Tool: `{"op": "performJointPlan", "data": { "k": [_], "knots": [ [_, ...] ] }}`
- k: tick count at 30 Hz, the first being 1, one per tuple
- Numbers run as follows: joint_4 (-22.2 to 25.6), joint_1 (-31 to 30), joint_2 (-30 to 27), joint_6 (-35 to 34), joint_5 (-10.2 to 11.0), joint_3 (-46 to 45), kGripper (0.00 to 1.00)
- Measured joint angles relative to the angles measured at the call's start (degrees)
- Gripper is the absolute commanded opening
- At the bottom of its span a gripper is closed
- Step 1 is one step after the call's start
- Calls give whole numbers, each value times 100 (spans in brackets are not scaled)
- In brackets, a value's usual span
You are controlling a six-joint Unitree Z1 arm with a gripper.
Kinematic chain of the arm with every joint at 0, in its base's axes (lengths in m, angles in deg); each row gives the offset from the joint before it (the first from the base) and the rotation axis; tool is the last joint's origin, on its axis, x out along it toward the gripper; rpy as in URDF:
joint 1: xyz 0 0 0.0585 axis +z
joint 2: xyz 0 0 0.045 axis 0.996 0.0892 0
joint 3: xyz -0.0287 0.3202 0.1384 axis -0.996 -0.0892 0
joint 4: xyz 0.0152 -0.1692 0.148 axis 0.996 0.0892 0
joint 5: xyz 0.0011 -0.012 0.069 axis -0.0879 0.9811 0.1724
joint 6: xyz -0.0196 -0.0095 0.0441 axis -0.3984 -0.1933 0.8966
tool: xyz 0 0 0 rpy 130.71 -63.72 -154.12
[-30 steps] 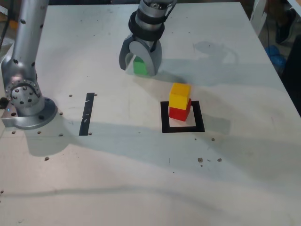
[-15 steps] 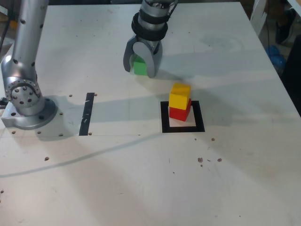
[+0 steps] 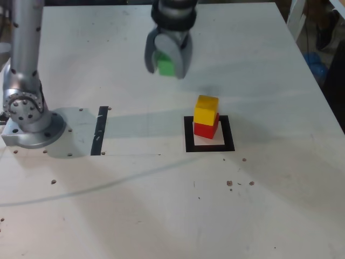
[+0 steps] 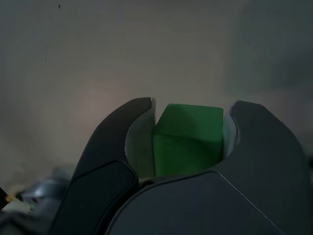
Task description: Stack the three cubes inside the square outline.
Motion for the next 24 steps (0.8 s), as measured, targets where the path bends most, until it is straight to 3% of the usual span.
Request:
{"op": "performJointPlan", "data": {
  "k": [6, 12, 16, 24],
  "knots": [
    [1091, -1133, 44, -991, 217, 1115, 33],
    [2100, -1838, 354, -1314, -11, 2101, 33],
    [2092, -1872, 678, -1377, -106, 2118, 33],
    [2093, -2098, 755, -1593, -365, 2131, 33]
  ]
}}
